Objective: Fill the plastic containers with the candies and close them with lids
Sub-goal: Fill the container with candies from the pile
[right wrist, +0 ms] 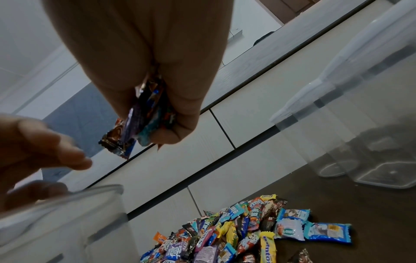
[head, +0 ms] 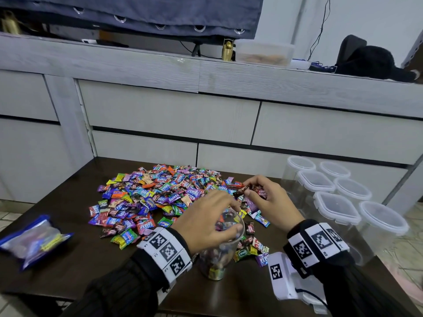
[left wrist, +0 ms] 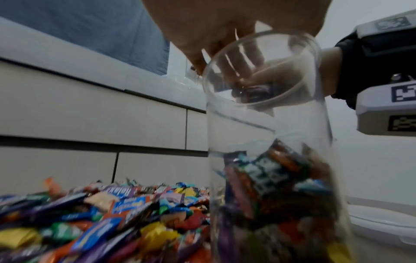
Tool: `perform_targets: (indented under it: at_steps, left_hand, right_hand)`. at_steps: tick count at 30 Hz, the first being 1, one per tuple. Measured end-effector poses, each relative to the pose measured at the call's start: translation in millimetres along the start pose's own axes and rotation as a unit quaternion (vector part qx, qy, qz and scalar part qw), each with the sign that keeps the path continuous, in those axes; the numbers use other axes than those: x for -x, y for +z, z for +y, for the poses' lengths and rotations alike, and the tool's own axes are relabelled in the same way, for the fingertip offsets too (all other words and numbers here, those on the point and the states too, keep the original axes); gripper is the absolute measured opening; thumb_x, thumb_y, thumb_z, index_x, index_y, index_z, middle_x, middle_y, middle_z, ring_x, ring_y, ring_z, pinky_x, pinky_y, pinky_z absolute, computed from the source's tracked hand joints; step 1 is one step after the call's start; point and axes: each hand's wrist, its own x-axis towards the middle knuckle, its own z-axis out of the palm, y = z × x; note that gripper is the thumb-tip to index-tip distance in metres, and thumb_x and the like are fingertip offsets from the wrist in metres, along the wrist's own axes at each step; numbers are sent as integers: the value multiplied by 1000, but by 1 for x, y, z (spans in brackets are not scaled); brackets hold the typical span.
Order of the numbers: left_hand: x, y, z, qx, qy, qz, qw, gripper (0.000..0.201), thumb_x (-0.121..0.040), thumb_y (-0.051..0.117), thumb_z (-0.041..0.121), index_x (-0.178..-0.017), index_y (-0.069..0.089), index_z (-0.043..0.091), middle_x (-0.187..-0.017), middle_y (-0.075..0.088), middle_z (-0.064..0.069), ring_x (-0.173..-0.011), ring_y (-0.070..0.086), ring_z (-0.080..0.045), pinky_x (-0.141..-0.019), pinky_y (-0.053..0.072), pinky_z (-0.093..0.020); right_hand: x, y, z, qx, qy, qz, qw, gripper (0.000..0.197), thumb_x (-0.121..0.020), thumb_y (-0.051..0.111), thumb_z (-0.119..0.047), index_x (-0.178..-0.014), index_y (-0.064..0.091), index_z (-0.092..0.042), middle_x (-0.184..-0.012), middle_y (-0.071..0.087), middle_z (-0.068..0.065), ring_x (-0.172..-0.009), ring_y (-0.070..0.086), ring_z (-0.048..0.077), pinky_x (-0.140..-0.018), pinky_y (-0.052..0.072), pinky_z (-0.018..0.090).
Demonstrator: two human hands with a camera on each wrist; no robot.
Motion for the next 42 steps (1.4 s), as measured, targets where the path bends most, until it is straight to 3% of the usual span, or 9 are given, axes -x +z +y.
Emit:
perform_targets:
  at_steps: [3, 5, 8, 13, 18, 31, 36, 39, 42]
  left_hand:
    - [12, 3, -14, 75, -62, 56, 994, 69, -67, 63, 76, -124, 36, 46, -125, 34, 30, -122, 34, 8, -102, 25, -10]
    - [20, 5, -25, 155, -115, 35, 981, 100, -52, 66, 86, -136, 25, 49, -140, 28, 30, -133, 31, 7, -108, 27, -16]
    - [28, 9, -39, 196, -169, -32, 966, 132, -40, 75, 83, -150, 15, 43, -147, 36, 24, -132, 41, 5, -110, 38, -31]
    - [31, 15, -43, 204, -188, -62, 959, 95, -43, 89, 61, -126, 43, 54, -121, 63, 24, -112, 59, 6, -99, 50, -32]
    - [30, 17, -44, 226, -181, -65, 955, 83, -49, 90, 49, -120, 47, 47, -108, 70, 16, -105, 65, -1, -94, 51, -30]
    - [30, 19, -45, 284, -186, -82, 937, 91, -50, 90, 43, -128, 43, 40, -113, 70, 6, -108, 66, -7, -96, 52, -42]
    - [41, 11, -62, 193, -220, -157, 943, 134, -39, 90, 63, -143, 6, 61, -150, 41, 13, -137, 39, -4, -114, 34, -36]
    - [57, 4, -79, -8, -257, -204, 945, 138, -45, 74, 81, -150, -7, 46, -163, 12, 8, -149, 10, -12, -121, 16, -43]
    - [74, 4, -97, -168, -331, -257, 892, 134, -59, 58, 87, -153, -17, 28, -163, -16, 2, -149, -18, -18, -119, -1, -54]
  right_hand:
    - [3, -1, -8, -17, -8, -20, 1000, 7, -93, 58, -13, -95, 57, -21, -77, 64, -7, -58, 58, 3, -58, 42, 8]
    - [7, 1, -13, -14, -26, -39, 999, 11, -93, 58, -12, -95, 57, -22, -78, 66, -1, -63, 59, 4, -60, 41, 8]
    - [13, 9, -21, 35, -60, -77, 995, 9, -93, 59, -14, -98, 60, -21, -86, 61, -12, -74, 55, -7, -69, 38, 9]
    - [15, 16, -37, 127, -152, -167, 966, 16, -94, 55, -10, -108, 61, -9, -101, 61, 1, -95, 52, 10, -82, 35, 15]
    - [12, 37, -49, 206, -174, -285, 920, 22, -92, 51, -3, -112, 59, 3, -117, 58, 17, -112, 49, 26, -94, 28, 24]
    - [13, 39, -42, 131, -194, -199, 952, 13, -91, 61, -20, -100, 67, -13, -99, 61, 1, -90, 58, 15, -81, 47, 31]
    - [22, 25, -6, 29, -61, 53, 996, 16, -93, 57, -15, -106, 59, -23, -104, 60, -10, -95, 58, 2, -77, 43, 11]
    - [35, 24, 34, 87, 139, -10, 986, 45, -93, 57, -27, -133, 41, -14, -133, 49, 4, -124, 46, 15, -97, 35, 20]
    - [54, 39, 63, 154, 296, -136, 933, 86, -87, 60, -49, -146, 18, -2, -150, 27, 17, -140, 25, 28, -113, 25, 33]
